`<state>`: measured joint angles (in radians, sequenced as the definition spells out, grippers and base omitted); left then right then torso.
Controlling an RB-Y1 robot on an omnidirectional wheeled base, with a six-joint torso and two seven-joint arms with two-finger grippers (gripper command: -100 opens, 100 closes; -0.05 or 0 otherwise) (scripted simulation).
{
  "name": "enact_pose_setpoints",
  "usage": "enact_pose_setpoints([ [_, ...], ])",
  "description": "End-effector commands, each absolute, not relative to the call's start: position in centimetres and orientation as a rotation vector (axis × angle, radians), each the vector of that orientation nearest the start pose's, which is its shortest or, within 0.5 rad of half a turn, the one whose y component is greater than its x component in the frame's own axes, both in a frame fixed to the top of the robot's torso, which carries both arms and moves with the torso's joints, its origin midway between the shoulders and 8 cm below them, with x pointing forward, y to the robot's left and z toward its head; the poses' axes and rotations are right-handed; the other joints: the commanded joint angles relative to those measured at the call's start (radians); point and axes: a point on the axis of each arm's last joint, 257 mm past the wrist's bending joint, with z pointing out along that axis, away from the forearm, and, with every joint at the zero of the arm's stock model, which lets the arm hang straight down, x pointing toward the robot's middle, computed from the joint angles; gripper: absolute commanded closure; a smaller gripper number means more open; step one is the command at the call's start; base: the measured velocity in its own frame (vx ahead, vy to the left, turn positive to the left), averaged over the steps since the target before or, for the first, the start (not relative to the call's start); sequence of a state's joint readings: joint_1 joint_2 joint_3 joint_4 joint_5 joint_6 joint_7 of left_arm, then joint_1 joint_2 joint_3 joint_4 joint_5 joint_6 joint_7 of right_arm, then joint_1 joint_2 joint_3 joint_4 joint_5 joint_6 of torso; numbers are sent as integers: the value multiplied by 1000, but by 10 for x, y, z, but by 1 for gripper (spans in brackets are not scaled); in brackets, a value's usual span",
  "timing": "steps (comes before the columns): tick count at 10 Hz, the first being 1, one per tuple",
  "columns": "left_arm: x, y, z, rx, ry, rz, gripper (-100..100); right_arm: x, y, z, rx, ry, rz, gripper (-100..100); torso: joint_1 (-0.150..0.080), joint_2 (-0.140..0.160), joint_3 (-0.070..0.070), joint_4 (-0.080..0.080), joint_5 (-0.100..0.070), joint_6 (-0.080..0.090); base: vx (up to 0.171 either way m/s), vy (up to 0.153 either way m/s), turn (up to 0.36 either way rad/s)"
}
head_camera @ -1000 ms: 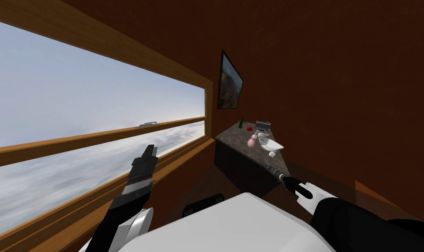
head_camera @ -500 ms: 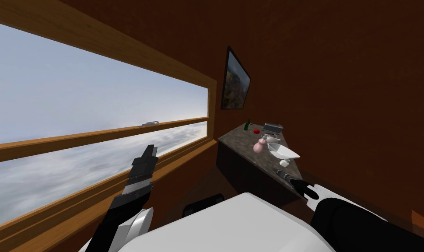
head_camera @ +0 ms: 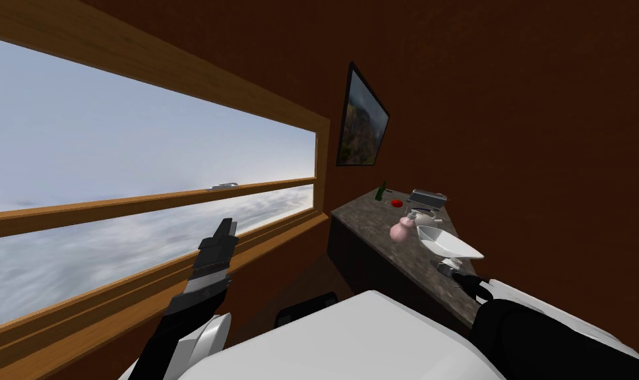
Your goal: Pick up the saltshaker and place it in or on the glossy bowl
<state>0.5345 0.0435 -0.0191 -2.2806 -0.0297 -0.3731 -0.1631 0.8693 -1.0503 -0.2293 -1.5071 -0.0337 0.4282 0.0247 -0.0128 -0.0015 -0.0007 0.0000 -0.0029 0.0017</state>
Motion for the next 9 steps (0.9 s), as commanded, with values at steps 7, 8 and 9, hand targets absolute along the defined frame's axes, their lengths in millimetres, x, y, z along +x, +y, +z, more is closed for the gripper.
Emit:
enact_pose_setpoints([
  [7, 362, 274, -13, -662, 817, -1103, 0, 81, -792, -305, 1171, 1999, -744, -100, 10, 3, 2, 1, 2, 0, 24, -60, 75],
  [8, 362, 274, -13, -662, 817, -1103, 0, 76, -796, -306, 1177, 1997, -748, -100, 11, 3, 2, 1, 2, 1, 8, 19, 38],
  [9, 362, 274, -13, -662, 817, -1103, 0, 71, -800, -307, 1184, 1994, -752, -100, 11, 3, 2, 1, 2, 1, 8, 21, 65],
])
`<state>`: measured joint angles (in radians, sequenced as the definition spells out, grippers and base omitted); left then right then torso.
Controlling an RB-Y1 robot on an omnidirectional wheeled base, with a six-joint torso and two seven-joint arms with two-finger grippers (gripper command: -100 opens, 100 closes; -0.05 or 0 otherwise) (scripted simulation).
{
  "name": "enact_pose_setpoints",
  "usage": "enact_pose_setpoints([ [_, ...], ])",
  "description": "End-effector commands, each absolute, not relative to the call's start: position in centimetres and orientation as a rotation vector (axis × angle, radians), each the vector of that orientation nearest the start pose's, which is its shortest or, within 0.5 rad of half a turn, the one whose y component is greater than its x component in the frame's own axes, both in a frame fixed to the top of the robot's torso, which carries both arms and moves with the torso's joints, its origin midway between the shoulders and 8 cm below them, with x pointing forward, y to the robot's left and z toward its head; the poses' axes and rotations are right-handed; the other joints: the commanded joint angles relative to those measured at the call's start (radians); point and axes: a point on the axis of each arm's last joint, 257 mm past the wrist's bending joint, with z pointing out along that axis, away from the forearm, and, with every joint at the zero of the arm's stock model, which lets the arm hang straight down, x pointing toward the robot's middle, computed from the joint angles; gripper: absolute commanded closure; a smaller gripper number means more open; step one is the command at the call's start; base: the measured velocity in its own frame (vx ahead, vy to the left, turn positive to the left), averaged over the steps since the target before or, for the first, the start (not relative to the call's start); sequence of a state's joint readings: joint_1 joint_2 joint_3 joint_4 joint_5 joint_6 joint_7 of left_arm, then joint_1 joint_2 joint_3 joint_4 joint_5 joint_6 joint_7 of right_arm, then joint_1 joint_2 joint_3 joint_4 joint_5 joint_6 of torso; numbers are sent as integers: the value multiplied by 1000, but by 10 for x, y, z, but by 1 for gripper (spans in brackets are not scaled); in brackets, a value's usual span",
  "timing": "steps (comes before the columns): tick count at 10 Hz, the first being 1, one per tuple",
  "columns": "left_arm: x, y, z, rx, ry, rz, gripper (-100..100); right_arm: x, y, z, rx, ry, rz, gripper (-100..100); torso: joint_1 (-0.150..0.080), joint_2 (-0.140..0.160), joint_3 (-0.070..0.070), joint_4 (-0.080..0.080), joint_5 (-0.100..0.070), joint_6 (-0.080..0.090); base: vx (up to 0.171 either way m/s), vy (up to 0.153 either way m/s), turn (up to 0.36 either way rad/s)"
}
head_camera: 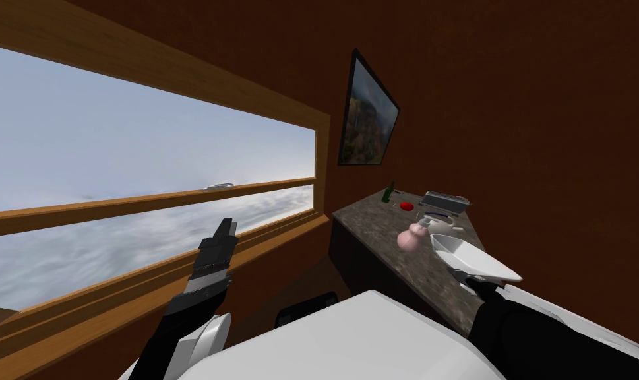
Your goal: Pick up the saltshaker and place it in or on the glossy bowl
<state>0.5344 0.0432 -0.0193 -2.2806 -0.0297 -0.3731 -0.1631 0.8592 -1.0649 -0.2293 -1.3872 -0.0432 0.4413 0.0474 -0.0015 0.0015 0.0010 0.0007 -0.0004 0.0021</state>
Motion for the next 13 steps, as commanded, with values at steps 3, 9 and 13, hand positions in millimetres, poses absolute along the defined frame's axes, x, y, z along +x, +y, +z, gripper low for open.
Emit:
enact_pose_setpoints([
  [3, 362, 274, -13, -662, 817, -1103, 0, 55, -813, -310, 1203, 1985, -763, -100, 0, 0, 0, 0, 0, 0, 8, 19, 65],
  [9, 362, 274, -13, -662, 817, -1103, 0, 42, -824, -311, 1220, 1976, -778, 100, -1, 0, 0, 0, -1, -1, 5, 10, 29],
  [13, 362, 274, -13, -662, 817, -1103, 0, 42, -824, -311, 1221, 1974, -778, 0, -2, -1, -1, 0, -3, -2, 0, 0, 0],
])
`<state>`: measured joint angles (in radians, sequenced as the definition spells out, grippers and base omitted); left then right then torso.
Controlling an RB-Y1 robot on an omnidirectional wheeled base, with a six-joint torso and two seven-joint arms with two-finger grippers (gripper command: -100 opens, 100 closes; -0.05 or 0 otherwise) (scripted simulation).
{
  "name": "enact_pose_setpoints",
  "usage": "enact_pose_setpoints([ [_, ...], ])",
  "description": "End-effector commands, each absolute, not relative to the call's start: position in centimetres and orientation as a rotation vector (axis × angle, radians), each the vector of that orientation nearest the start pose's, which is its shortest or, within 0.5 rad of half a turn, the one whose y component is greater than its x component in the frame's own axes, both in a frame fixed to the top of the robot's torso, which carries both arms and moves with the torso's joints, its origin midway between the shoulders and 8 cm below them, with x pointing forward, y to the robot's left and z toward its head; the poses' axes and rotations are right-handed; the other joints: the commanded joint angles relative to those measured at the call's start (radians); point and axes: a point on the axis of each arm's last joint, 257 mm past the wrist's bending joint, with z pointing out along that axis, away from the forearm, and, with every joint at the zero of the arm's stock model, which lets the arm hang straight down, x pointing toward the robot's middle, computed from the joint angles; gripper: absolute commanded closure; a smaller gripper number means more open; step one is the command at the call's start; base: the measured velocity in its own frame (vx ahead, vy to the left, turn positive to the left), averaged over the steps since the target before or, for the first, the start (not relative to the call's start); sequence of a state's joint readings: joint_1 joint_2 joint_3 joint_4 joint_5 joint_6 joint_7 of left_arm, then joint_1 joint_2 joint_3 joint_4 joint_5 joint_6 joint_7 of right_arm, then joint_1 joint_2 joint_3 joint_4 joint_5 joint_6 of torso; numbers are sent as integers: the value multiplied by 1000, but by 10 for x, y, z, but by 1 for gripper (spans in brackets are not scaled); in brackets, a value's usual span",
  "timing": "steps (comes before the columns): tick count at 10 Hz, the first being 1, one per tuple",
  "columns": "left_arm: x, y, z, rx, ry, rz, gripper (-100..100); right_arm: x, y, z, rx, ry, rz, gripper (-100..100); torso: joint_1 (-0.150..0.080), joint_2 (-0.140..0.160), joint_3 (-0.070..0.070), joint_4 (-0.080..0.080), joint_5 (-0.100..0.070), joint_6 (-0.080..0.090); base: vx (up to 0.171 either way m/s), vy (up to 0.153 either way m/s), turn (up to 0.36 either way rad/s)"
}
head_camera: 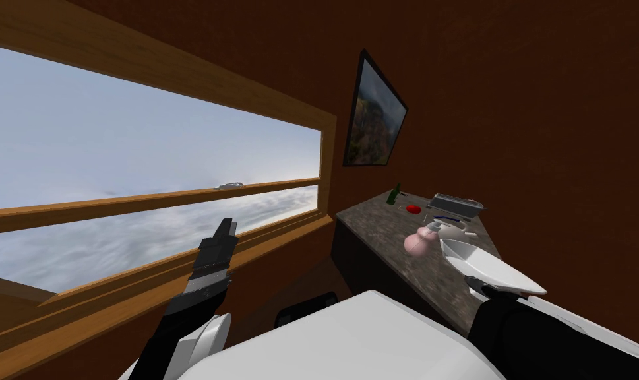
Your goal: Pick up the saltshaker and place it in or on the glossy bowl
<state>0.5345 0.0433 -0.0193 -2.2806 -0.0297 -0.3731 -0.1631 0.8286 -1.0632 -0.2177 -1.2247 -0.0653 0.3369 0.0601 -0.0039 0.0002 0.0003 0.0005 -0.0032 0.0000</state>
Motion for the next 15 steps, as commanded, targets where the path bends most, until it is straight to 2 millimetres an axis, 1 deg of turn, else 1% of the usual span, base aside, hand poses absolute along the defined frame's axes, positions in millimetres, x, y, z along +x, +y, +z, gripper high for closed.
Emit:
enact_pose_setpoints([
  [1, 362, 274, -13, -662, 817, -1103, 0, 50, -817, -310, 1209, 1982, -767, 100, 0, 0, 0, 0, 0, 0, -2, -14, -64],
  [9, 362, 274, -13, -662, 817, -1103, 0, 90, -782, -303, 1158, 2004, -736, 100, -1, 1, 1, 1, 0, 0, -10, -20, -67],
  [10, 362, 274, -13, -662, 817, -1103, 0, 88, -784, -304, 1161, 2003, -737, 100, -1, 1, 1, 1, 0, 1, -4, -8, -10],
  [11, 362, 274, -13, -662, 817, -1103, 0, 88, -784, -304, 1161, 2003, -738, 0, 0, 1, 1, 0, 0, 1, 0, 0, 0],
  [12, 362, 274, -13, -662, 817, -1103, 0, 83, -779, -306, 1189, 2001, -727, 100, 0, 1, 1, 0, 0, 1, -42, 91, 38],
  [13, 362, 274, -13, -662, 817, -1103, 0, 81, -778, -304, 1204, 1999, -726, 100, 6, 3, 2, 1, 0, 1, -90, 129, 14],
  [15, 362, 274, -13, -662, 817, -1103, 0, 79, -779, -291, 1226, 1992, -734, 100, 10, 8, 5, 2, 0, 3, -104, 117, -37],
])
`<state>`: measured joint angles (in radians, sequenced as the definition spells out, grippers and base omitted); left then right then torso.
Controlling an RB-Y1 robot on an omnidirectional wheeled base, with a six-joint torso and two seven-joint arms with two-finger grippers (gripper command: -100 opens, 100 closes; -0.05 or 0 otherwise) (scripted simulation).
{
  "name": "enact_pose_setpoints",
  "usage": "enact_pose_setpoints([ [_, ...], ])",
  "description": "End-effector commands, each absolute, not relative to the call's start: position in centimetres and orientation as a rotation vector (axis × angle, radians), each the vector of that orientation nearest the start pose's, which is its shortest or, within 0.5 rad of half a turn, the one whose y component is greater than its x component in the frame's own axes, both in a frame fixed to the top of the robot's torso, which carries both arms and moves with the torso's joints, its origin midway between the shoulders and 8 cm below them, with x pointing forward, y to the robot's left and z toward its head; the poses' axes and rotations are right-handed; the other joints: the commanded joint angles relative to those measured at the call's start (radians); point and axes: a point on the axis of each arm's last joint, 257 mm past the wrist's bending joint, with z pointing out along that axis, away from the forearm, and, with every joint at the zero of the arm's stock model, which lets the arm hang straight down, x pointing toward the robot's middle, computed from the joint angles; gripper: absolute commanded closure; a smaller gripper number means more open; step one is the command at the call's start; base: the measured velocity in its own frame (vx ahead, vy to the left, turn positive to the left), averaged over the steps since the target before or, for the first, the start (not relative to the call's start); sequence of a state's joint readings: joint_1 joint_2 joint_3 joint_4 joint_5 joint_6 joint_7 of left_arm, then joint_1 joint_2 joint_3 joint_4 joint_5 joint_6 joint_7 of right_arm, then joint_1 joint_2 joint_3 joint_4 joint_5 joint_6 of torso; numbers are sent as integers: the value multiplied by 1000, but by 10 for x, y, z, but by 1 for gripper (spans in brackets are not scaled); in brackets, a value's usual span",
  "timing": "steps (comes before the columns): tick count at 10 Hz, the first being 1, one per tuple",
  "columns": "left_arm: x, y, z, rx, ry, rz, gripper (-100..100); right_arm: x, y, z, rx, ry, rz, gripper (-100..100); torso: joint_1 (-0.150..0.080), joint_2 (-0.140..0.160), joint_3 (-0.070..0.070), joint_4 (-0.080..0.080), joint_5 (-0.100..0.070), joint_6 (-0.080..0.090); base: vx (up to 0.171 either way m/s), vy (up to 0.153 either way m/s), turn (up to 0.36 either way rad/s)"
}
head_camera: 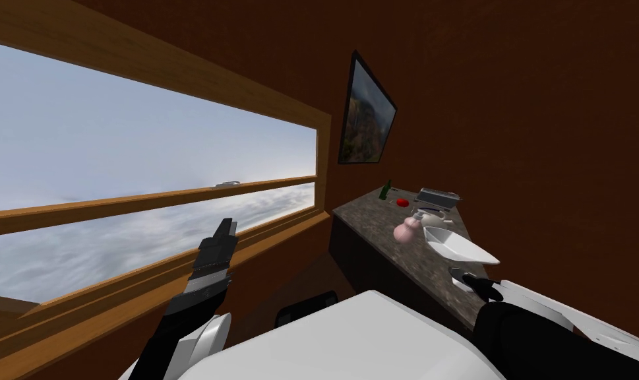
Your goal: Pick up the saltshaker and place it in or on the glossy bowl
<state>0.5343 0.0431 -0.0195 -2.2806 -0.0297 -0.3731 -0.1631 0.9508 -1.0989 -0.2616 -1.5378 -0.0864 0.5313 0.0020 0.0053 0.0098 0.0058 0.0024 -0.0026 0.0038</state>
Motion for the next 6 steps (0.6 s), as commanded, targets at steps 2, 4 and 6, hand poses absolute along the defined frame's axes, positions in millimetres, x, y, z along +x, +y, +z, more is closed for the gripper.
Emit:
enact_pose_setpoints([
  [2, 362, 274, -13, -662, 817, -1103, 0, 83, -781, -276, 1235, 1986, -744, 100, -3, -1, 0, 0, 0, 0, -73, 24, -52],
  [4, 362, 274, -13, -662, 817, -1103, 0, 91, -783, -258, 1235, 1983, -753, 100, -8, -4, -2, -1, -1, -1, -30, -21, -56],
  [6, 362, 274, -13, -662, 817, -1103, 0, 100, -784, -245, 1230, 1983, -758, 100, -10, -7, -4, -1, -2, -1, -5, -35, -47],
])
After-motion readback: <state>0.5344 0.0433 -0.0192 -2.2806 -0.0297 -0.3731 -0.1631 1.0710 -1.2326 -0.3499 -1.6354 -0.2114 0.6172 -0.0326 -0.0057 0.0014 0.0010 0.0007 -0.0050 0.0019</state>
